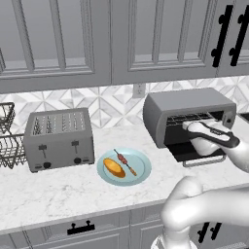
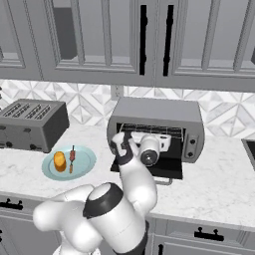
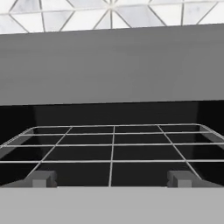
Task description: Pick up the kebab skewer and baguette bread, and place them inside the toaster oven. Close the toaster oven door and start by setting the timer.
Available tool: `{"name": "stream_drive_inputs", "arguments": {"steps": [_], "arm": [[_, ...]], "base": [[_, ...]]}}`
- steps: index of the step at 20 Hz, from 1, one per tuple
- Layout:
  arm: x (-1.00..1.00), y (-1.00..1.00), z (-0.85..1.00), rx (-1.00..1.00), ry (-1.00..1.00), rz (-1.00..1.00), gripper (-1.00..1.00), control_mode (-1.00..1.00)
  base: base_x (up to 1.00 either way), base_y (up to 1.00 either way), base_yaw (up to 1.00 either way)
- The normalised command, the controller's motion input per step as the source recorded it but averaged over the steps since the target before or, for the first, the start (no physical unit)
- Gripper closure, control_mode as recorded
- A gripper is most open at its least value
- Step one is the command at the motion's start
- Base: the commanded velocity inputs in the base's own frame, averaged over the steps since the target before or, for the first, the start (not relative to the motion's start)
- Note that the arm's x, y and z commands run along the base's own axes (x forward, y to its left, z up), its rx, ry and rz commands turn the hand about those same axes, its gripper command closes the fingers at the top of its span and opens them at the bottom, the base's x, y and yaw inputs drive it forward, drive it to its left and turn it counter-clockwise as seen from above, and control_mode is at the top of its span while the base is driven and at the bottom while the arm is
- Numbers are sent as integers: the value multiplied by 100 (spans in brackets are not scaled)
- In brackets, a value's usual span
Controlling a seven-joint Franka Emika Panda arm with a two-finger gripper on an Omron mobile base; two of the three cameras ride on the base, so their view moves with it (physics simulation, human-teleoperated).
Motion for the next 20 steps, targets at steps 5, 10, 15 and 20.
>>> {"name": "stream_drive_inputs", "arguments": {"steps": [5,10,15,20], "arm": [[26,0,0,0,2,0,-100,-100],[4,0,-1,0,7,0,-100,-100],[3,0,-2,0,5,0,-100,-100],[6,0,0,0,5,0,-100,-100]], "base": [[0,0,0],[0,0,0],[0,0,0],[0,0,0]]}}
